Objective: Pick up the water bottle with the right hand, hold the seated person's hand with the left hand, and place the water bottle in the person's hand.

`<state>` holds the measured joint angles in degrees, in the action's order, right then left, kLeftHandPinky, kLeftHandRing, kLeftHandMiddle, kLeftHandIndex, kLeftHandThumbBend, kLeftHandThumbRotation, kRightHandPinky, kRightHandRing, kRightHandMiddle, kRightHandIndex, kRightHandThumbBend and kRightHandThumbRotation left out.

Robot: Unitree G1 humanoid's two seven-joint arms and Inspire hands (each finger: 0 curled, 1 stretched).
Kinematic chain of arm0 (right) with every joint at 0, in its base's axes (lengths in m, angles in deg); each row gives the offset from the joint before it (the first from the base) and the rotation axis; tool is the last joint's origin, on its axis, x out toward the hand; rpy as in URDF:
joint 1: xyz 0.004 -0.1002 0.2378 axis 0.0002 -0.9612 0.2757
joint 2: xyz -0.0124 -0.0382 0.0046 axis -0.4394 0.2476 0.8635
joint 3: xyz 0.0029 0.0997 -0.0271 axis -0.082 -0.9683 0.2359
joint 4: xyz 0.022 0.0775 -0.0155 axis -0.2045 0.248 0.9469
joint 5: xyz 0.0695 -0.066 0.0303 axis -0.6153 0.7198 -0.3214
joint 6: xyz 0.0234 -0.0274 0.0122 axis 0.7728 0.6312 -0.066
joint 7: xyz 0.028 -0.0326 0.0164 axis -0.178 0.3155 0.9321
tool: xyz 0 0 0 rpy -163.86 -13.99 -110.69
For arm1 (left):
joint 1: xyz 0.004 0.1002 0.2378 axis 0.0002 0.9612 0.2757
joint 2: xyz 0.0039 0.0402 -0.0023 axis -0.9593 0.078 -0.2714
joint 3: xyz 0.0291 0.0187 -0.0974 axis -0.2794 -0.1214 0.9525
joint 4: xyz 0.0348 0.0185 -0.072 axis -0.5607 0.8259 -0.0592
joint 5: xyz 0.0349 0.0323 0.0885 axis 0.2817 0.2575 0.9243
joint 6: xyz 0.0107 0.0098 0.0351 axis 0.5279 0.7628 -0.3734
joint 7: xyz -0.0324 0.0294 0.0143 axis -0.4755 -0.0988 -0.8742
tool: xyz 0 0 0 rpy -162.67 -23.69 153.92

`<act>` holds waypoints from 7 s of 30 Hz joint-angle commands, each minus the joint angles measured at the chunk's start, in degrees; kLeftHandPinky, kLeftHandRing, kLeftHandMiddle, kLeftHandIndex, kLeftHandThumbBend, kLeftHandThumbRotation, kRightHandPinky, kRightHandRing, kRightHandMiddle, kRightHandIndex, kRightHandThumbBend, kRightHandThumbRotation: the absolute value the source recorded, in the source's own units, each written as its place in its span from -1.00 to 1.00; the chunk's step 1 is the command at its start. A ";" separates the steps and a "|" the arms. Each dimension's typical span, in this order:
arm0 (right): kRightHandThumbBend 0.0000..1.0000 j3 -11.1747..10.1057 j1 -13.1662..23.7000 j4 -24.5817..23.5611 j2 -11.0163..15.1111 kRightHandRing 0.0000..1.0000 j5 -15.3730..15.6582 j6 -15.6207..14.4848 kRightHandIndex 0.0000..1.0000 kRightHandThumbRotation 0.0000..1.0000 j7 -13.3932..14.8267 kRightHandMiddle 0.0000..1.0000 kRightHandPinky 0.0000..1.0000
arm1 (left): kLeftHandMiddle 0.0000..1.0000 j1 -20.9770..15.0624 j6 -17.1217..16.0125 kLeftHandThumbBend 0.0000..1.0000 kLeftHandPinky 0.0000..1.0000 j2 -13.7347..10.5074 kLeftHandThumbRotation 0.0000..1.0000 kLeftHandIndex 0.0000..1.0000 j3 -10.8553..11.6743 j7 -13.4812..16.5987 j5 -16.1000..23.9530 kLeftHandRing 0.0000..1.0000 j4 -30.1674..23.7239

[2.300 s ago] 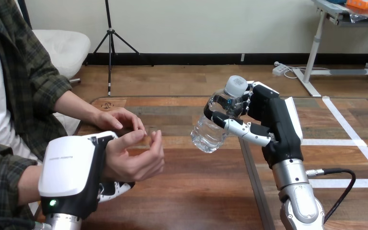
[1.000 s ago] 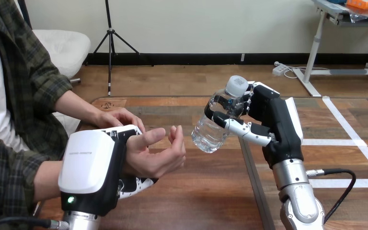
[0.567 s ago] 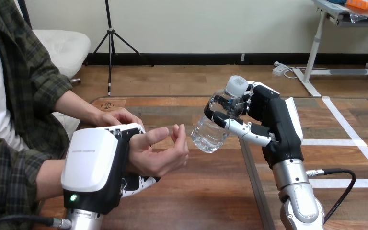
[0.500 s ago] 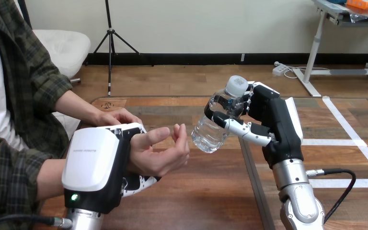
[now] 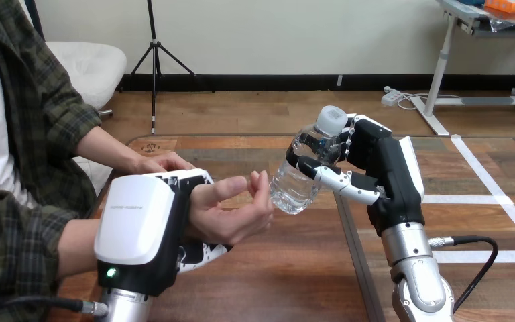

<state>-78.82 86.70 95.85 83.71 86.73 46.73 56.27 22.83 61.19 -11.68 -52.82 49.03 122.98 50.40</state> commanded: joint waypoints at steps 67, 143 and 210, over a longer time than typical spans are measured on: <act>0.44 0.73 9.86 -2.79 -0.55 -0.13 2.15 5.04 0.14 -1.00 -0.12 -0.05 -0.06 | -0.17 -2.72 -5.58 0.77 -0.41 1.19 -1.00 -0.14 -3.94 -1.29 -0.46 -0.28 -4.44; 0.32 0.44 -9.32 -25.70 1.06 -0.11 -8.14 0.13 0.13 -1.00 -14.88 -0.03 -0.07 | -0.08 -2.79 -5.24 0.79 -0.38 0.80 -1.00 -0.04 -2.52 -1.46 -0.53 -0.22 -4.28; 0.34 3.13 -15.70 -33.85 0.50 -0.17 -10.97 -3.93 0.10 -1.00 -20.17 -0.06 -0.14 | -0.05 -3.31 -4.77 0.81 -0.37 0.87 -1.00 -0.01 -2.17 -1.82 -0.30 -0.20 -3.99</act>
<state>-75.81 68.94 66.32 84.06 77.68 42.32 36.65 22.71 56.72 -11.80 -55.15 46.91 123.09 49.53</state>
